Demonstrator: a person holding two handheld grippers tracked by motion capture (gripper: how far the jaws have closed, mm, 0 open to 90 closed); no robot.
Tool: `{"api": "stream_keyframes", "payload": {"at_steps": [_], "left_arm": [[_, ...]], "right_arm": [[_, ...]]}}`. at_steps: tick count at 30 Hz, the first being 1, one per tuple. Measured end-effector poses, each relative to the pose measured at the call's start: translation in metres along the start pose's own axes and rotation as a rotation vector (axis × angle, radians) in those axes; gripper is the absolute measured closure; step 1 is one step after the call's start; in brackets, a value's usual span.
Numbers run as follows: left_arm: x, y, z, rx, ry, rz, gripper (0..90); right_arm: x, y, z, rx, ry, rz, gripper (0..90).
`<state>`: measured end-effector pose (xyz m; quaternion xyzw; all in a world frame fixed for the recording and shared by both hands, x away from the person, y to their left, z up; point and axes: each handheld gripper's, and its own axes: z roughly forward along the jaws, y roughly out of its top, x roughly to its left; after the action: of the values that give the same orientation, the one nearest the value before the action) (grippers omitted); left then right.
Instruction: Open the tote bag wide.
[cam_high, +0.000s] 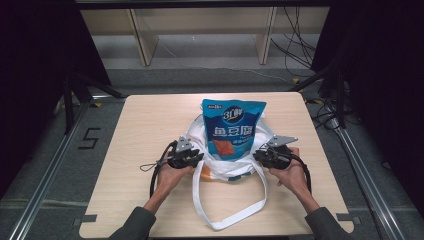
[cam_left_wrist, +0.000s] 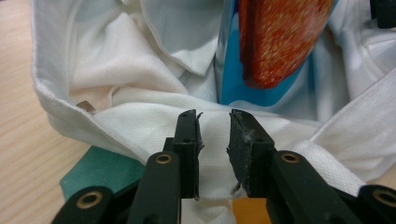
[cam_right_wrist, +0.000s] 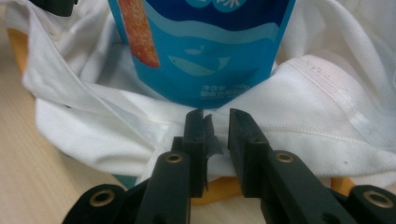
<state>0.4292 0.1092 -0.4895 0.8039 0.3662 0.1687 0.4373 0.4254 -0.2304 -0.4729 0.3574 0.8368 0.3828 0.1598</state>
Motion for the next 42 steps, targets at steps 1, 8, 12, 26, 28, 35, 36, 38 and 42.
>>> {"api": "stream_keyframes", "payload": {"at_steps": [1,8,12,26,28,35,36,38,42], "left_arm": [[0.000,0.000,-0.002,-0.005,-0.004,-0.004,69.8],[-0.009,-0.002,-0.036,-0.051,-0.057,-0.084,49.8],[-0.023,-0.013,-0.051,-0.053,-0.066,-0.052,43.1],[-0.047,-0.031,-0.089,-0.082,-0.052,-0.001,34.1],[-0.047,-0.033,-0.091,-0.086,-0.041,0.002,33.1],[-0.044,-0.046,-0.094,-0.076,-0.027,-0.023,27.8],[-0.043,-0.048,-0.094,-0.079,-0.025,-0.023,27.0],[-0.042,-0.053,-0.094,-0.085,-0.011,-0.021,25.6],[-0.041,-0.063,-0.097,-0.077,-0.007,-0.020,22.8]], "right_arm": [[-0.001,0.000,-0.003,-0.012,0.003,0.006,76.4],[0.003,-0.004,-0.026,-0.062,0.018,0.012,60.8],[0.013,-0.008,-0.035,-0.073,0.012,0.039,53.1],[0.020,-0.026,-0.055,-0.075,0.005,0.035,45.4],[0.023,-0.029,-0.058,-0.074,-0.008,0.048,44.4],[0.029,-0.042,-0.062,-0.059,-0.018,0.038,42.7],[0.030,-0.043,-0.063,-0.051,-0.018,0.051,42.3],[0.031,-0.046,-0.063,-0.043,-0.013,0.070,41.8],[0.031,-0.050,-0.065,-0.041,-0.016,0.058,39.8]]}}
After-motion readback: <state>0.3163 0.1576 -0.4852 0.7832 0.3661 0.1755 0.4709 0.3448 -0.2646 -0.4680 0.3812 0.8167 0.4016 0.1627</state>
